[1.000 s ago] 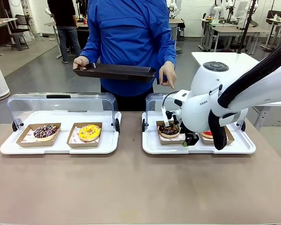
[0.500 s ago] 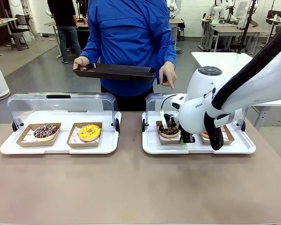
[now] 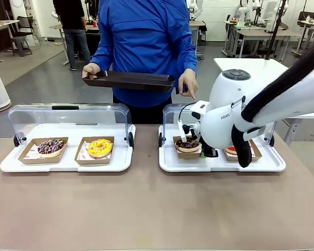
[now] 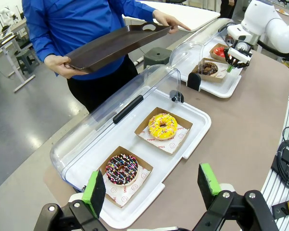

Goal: Provide the desired donut to the person.
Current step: Pick up and lift the Paper togo box containing the Donut pointed at by the person.

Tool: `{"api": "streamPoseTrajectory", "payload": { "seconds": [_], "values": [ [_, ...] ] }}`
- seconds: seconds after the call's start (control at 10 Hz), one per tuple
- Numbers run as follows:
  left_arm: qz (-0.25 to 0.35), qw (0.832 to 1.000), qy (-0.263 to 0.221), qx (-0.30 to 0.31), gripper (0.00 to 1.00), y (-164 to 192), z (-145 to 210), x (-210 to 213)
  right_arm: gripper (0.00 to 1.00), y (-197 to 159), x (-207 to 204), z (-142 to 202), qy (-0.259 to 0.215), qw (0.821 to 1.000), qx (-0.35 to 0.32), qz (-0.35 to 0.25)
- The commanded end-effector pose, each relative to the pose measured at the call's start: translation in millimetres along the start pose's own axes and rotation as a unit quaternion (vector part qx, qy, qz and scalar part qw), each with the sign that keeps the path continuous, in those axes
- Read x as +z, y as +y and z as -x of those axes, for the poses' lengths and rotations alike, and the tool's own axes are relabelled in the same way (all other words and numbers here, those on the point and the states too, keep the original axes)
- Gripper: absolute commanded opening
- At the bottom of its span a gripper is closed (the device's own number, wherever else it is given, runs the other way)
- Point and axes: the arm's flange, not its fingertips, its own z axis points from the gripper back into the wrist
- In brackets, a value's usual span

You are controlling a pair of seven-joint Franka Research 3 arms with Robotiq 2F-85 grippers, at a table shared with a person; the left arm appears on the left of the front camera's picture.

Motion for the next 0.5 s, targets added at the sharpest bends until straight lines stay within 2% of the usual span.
{"api": "streamPoseTrajectory", "payload": {
  "seconds": [0.0,0.2,0.4],
  "values": [
    [0.003,1.000,-0.003,0.003,1.00,0,0,1,0.00,43,59,7,-0.017,1.000,0.016,0.012],
    [0.003,1.000,-0.003,0.003,1.00,0,0,1,0.00,86,108,6,-0.021,0.999,0.030,0.004],
    [0.003,1.000,-0.003,0.003,1.00,0,0,1,0.00,116,161,5,-0.081,0.995,0.053,0.006]
  ]
}}
